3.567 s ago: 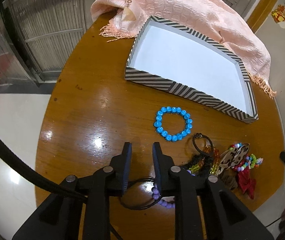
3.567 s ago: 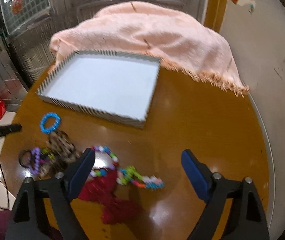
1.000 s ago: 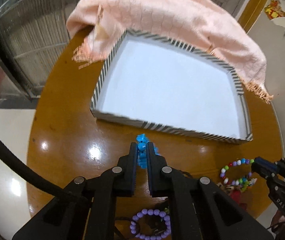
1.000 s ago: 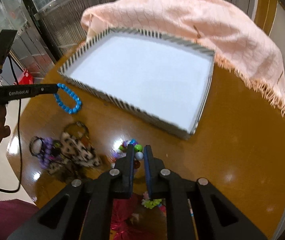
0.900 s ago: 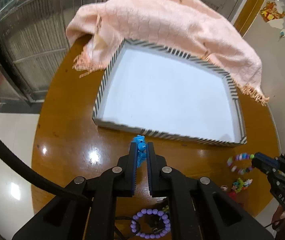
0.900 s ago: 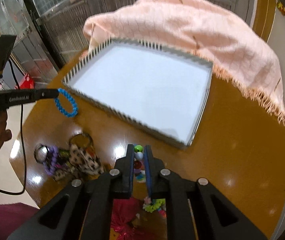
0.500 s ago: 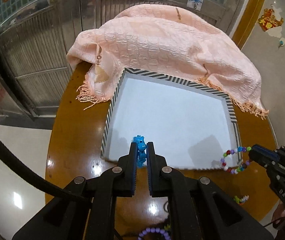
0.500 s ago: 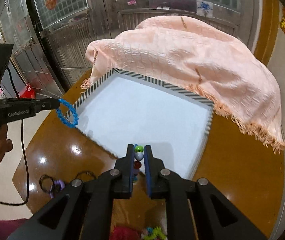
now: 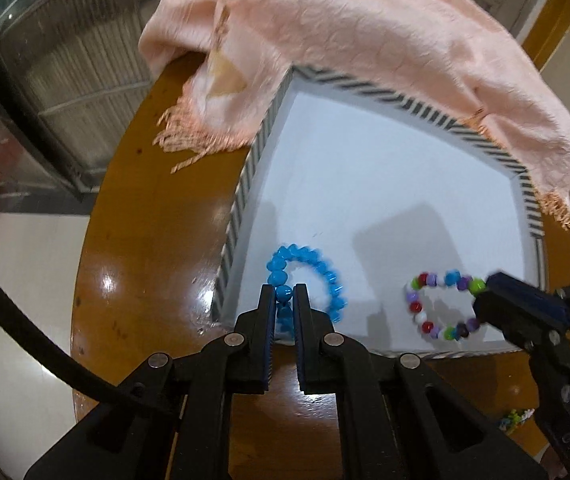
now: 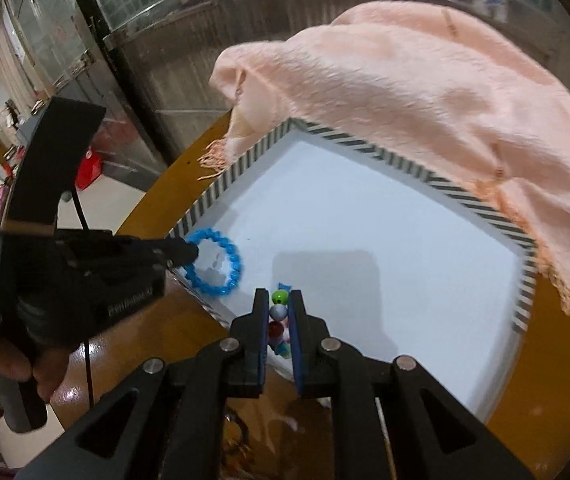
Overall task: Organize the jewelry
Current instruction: 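Carry both bracelets over the striped white tray with both tools, then lower both bracelets into the tray and open both tools, then withdraw both tools from the tray back toward the jewelry pile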
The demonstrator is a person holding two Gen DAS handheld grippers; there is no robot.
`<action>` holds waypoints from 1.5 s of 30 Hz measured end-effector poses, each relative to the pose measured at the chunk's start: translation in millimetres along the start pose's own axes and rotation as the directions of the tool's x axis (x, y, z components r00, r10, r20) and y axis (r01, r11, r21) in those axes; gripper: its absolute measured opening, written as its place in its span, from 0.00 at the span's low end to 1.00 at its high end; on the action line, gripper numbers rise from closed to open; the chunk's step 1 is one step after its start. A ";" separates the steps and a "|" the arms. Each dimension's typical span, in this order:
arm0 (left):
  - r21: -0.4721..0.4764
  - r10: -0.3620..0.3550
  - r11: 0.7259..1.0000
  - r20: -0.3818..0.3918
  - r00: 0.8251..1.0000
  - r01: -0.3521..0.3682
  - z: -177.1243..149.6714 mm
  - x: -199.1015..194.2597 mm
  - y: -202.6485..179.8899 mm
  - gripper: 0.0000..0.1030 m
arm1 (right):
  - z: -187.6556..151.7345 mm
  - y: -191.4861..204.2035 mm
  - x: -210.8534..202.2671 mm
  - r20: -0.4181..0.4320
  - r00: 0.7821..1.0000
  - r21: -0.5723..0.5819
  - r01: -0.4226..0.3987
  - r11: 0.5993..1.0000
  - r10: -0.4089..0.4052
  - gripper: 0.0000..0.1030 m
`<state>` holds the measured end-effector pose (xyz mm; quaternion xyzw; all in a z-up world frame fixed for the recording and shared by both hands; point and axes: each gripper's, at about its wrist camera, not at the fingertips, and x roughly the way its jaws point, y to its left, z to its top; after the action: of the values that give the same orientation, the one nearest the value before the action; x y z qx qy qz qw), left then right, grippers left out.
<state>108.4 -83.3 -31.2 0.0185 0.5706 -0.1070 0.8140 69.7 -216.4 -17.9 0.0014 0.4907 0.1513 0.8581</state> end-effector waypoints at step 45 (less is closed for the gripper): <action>-0.017 0.050 0.999 0.085 0.995 -0.049 -46.7 -63.0 10.4 0.29 | -44.2 -22.6 -56.5 0.019 0.999 0.116 0.033 0.993 -0.036 0.48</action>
<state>46.6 -56.4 10.3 0.0222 0.5354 -0.0832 0.8402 11.6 -259.2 3.4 0.0443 0.4895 0.1077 0.8642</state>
